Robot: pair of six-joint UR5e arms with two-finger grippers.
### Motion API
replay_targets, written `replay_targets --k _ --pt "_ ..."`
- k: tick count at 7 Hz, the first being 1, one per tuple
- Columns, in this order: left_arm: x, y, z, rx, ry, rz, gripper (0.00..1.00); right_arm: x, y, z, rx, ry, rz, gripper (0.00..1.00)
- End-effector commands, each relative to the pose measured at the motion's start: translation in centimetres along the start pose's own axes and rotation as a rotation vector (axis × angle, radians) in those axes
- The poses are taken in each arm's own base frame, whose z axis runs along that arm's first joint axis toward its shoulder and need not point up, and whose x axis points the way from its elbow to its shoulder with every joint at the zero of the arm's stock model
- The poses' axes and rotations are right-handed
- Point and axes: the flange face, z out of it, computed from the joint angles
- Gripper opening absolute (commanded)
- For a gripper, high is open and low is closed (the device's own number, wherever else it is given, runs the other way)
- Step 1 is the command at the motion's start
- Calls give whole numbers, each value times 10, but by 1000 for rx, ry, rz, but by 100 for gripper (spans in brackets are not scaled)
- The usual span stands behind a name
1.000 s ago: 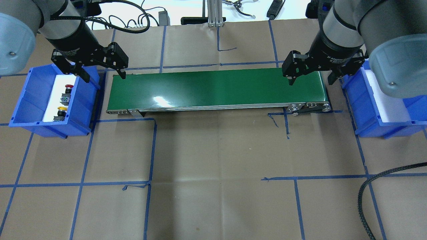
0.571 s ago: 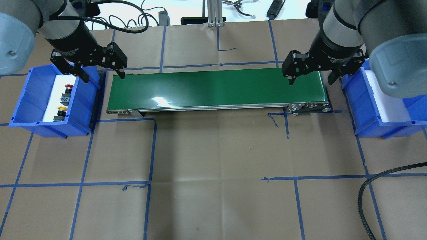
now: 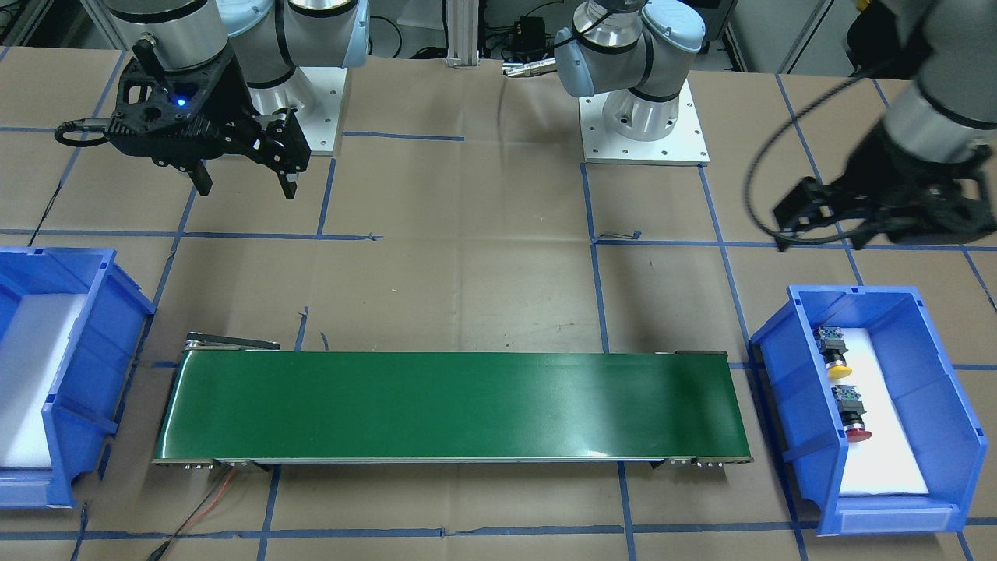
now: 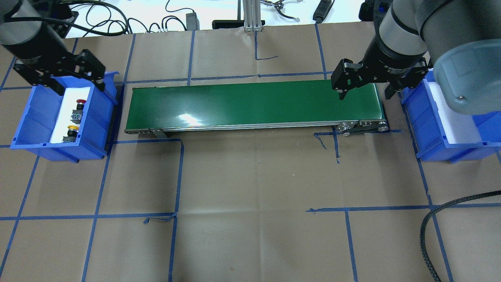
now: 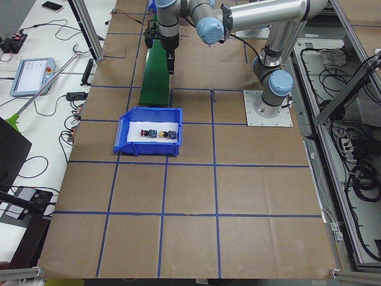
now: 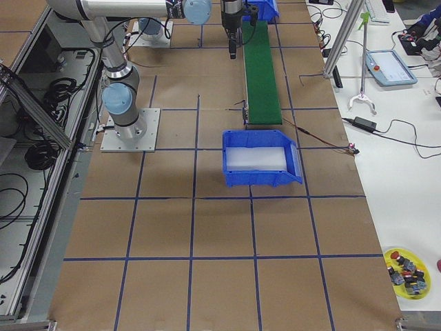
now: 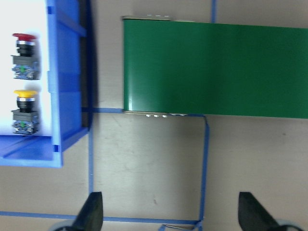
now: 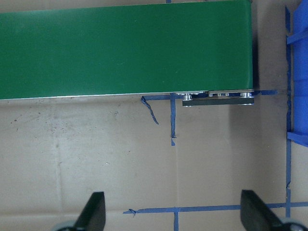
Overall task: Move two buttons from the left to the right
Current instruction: 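Move the left gripper into the blue bin above the yellow button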
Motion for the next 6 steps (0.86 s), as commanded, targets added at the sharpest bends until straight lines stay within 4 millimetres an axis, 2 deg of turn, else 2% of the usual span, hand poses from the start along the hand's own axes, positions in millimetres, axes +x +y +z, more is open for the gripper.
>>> replay_targets --k 1,2,3,5,6 --pt "-118 14 22 -33 24 -6 100 0 0 0 0 1 -1 100" --pt "-150 13 33 -32 25 -30 100 0 0 1 -1 -1 -1 100" --pt "-154 9 40 -23 20 -29 100 0 0 1 -1 1 -1 100" --pt "-156 0 65 -18 23 -32 100 0 0 1 -1 1 -1 100" --pt "-156 -2 84 7 11 -30 100 0 0 1 -1 1 -1 100"
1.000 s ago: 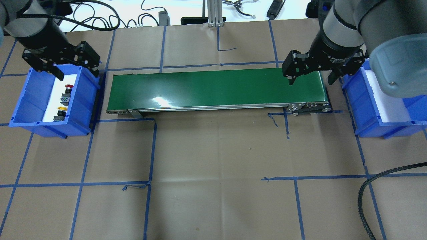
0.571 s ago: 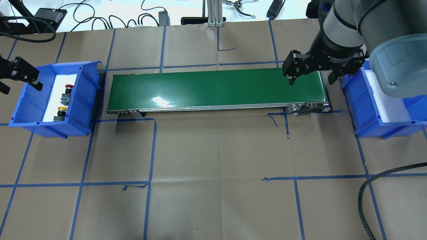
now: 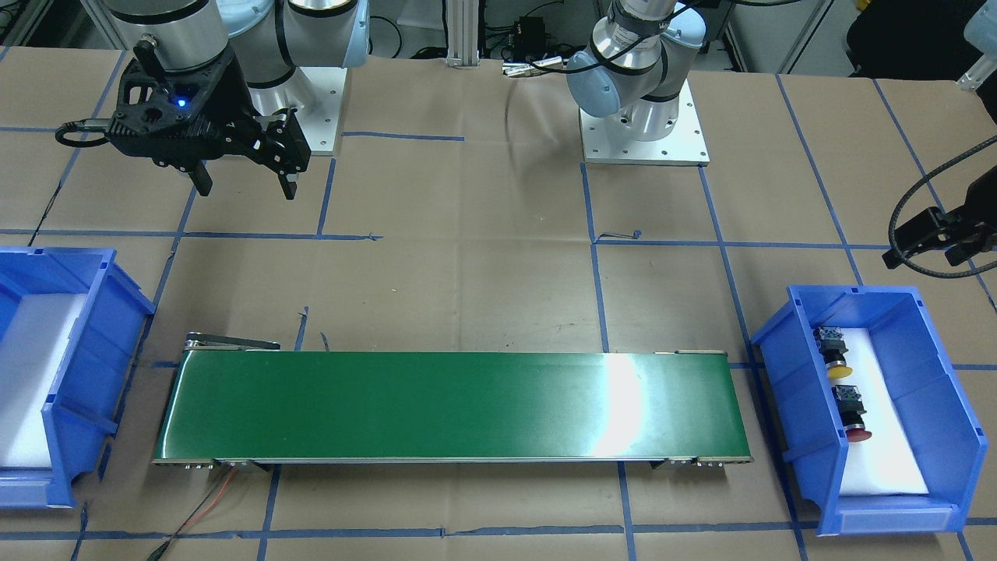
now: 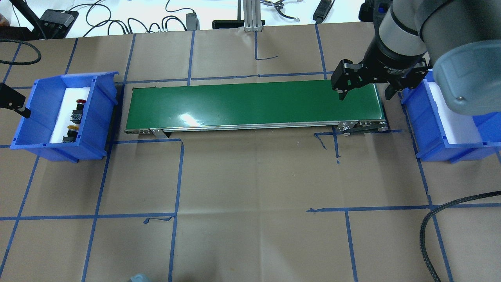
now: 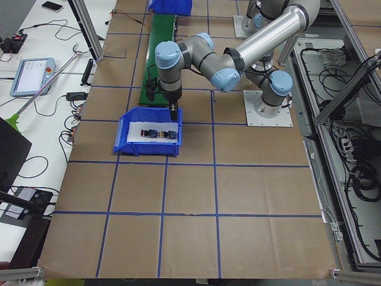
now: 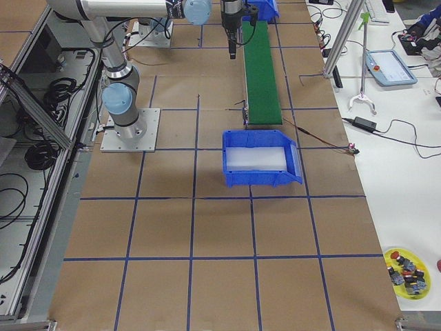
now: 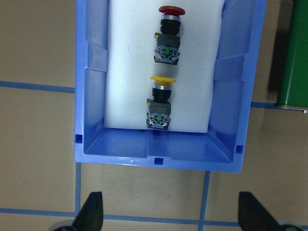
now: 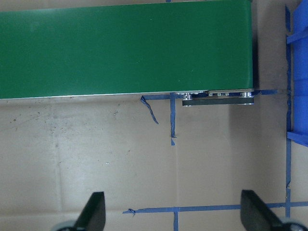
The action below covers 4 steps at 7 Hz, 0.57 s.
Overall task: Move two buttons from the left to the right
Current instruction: 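Move the left gripper into the blue bin above the yellow button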
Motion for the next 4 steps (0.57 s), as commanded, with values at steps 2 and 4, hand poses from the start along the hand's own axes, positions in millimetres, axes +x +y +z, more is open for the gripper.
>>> replay_targets --k 2,4 --pt "8 -14 62 36 -18 27 100 0 0 0 0 2 0 100" --pt "22 -26 99 40 -25 56 100 0 0 -1 2 0 0 100"
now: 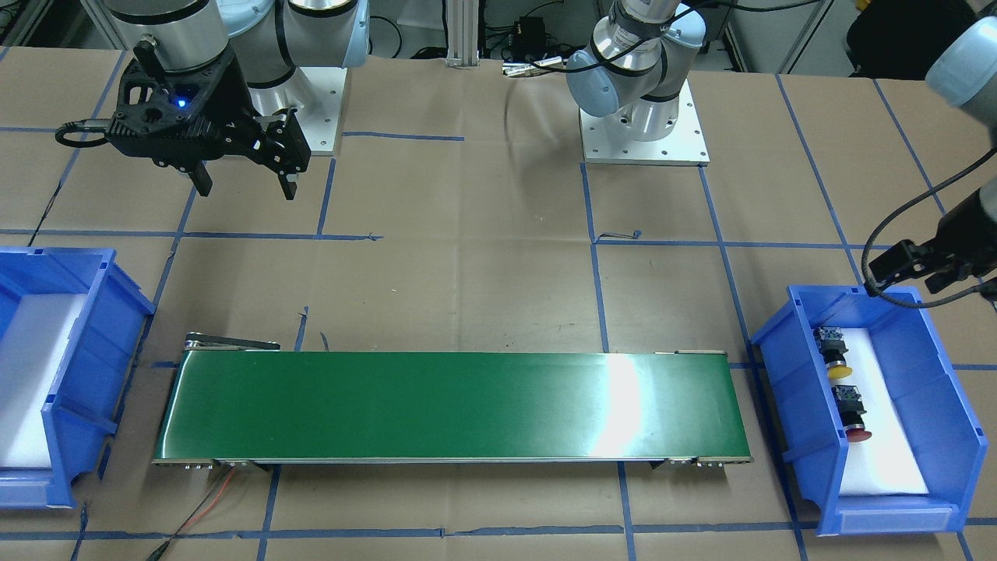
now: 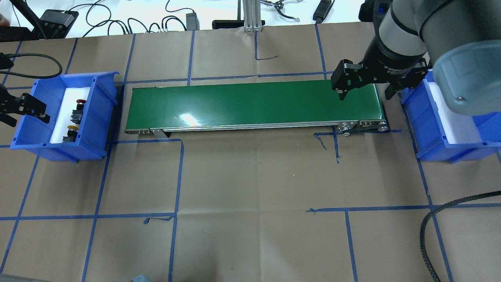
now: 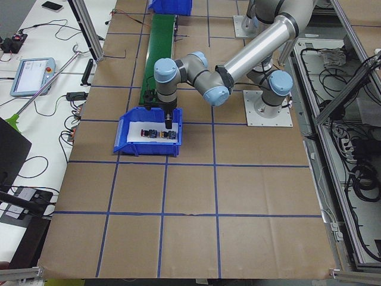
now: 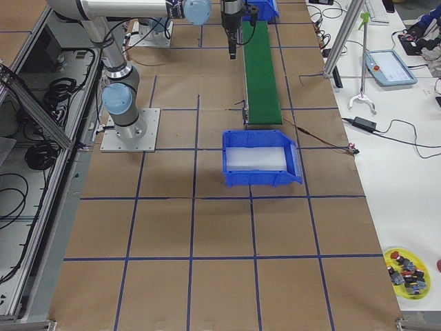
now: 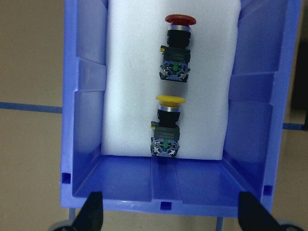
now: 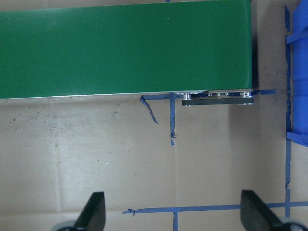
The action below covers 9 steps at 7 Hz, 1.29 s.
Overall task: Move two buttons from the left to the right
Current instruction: 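Move the left gripper into the blue bin above the yellow button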
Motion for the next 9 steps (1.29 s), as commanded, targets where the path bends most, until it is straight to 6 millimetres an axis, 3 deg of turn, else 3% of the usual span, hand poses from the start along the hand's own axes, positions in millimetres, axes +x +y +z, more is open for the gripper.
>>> replay_targets --k 1,5,7,9 --pt "3 -7 35 6 -4 18 100 0 0 0 0 -1 0 100" --pt "-10 -17 82 -21 9 8 100 0 0 -1 1 -1 0 100" --pt "-5 -8 112 -2 -8 10 100 0 0 0 0 -1 0 100" --pt "-2 -2 121 -12 -2 10 99 0 0 0 0 -1 0 100"
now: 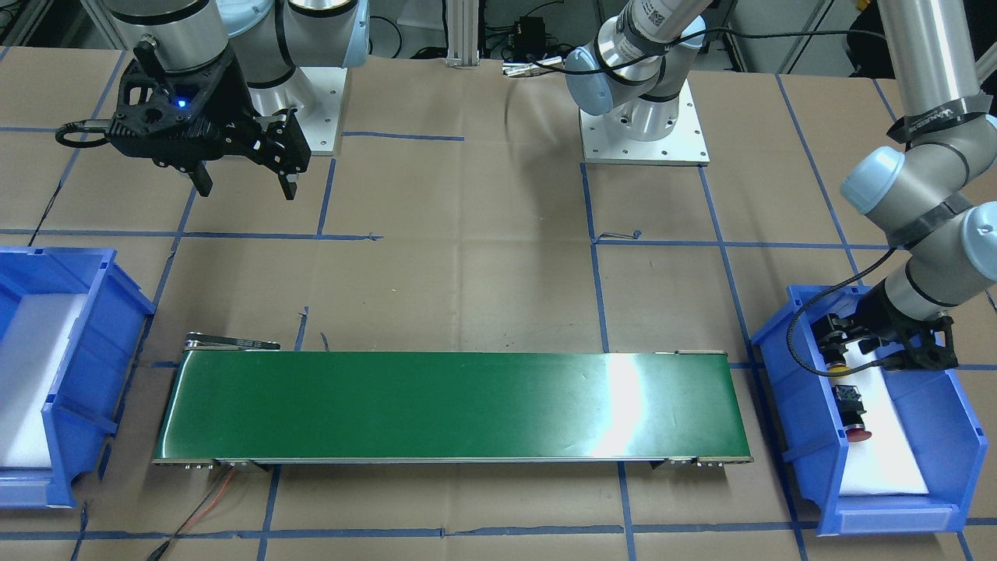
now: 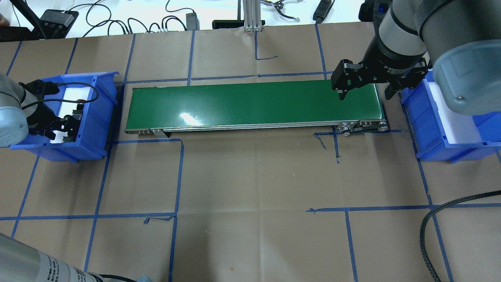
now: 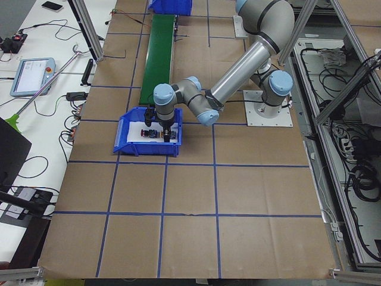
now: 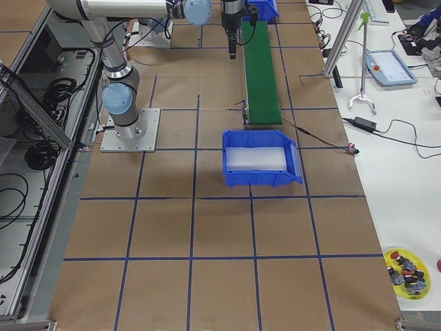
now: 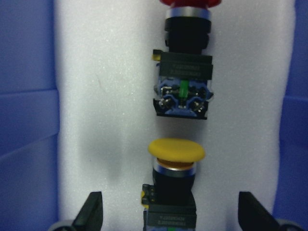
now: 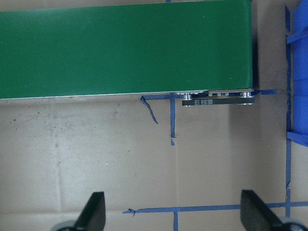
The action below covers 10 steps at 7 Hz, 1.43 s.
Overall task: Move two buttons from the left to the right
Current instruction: 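Grasp the yellow-capped button with the left gripper and lift it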
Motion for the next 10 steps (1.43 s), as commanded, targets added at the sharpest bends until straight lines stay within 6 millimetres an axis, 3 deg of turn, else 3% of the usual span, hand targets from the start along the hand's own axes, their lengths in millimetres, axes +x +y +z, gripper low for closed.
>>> replay_targets --k 1,4,5,6,7,10 --pt "2 4 5 -3 -1 2 82 0 0 0 1 0 0 100" --pt "2 4 4 -1 -4 3 12 1 0 0 -1 2 1 100" --pt "1 2 0 6 -7 5 5 0 0 0 -1 2 0 100" --pt "-1 -1 -15 14 -14 3 5 0 0 1 -1 2 0 100" --pt "-3 1 -42 9 -39 3 5 0 0 1 -2 2 0 100" --pt "-2 1 -176 -50 -24 4 5 0 0 1 -2 0 0 100"
